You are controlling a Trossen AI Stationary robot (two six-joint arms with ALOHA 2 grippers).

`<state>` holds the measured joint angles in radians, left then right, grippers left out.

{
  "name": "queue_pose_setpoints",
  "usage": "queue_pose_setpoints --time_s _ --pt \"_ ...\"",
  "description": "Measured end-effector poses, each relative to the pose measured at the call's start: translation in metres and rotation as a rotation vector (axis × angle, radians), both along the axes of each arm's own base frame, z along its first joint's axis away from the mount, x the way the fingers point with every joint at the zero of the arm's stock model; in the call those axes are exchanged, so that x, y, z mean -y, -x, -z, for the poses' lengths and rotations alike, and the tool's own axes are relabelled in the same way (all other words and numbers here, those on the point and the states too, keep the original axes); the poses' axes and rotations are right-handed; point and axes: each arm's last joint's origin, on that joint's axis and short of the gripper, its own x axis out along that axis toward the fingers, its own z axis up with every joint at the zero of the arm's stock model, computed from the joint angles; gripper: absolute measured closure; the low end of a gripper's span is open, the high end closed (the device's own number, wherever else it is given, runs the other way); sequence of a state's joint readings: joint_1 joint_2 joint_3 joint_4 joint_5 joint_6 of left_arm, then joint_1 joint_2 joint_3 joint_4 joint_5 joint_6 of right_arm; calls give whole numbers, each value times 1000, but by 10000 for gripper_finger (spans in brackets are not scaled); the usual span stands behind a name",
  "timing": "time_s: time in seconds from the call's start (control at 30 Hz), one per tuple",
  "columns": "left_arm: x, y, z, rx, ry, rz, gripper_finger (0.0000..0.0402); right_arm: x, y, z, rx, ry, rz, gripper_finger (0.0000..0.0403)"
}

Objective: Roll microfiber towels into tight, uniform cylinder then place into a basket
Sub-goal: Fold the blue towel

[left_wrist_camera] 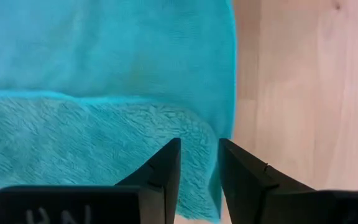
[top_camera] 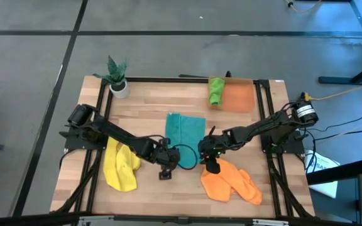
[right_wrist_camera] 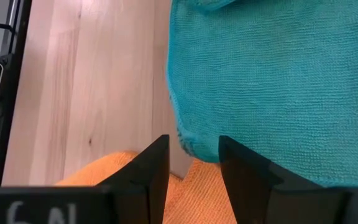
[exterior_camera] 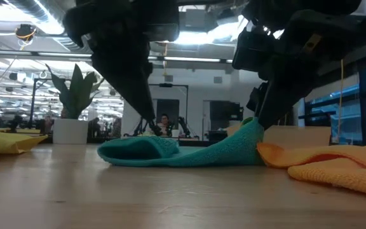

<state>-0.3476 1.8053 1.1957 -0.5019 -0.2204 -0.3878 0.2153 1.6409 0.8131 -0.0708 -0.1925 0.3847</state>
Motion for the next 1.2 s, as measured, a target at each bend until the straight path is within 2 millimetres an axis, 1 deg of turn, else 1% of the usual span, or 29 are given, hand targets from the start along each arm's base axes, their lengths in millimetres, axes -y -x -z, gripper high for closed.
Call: queue_pose_setpoints --time_s 0.1,0.23,0.3,0.47,0.6,0.73,0.87,0.97,1.13,1.2 --pt "1 -3 3 12 1 3 305 0 0 0 1 2 2 263" --pt "8 -6 13 16 -2 11 305 1 0 0 6 26 21 263" --pt "8 -6 17 3 -22 7 305 1 0 0 7 33 27 263" --pt "5 -8 17 8 -72 35 305 1 0 0 10 42 31 263" --pt "6 -7 17 7 -76 46 305 2 0 0 10 43 30 263" --pt "9 -6 19 -2 -82 60 305 2 0 0 9 42 32 263" --pt "15 -3 25 -30 -98 89 305 2 0 0 9 42 32 263" --pt "21 -2 24 -17 -100 106 305 2 0 0 9 42 31 263" --pt "21 -1 24 -12 -103 72 305 2 0 0 9 42 31 263" --pt "22 -2 27 -11 -92 51 305 2 0 0 9 42 30 263"
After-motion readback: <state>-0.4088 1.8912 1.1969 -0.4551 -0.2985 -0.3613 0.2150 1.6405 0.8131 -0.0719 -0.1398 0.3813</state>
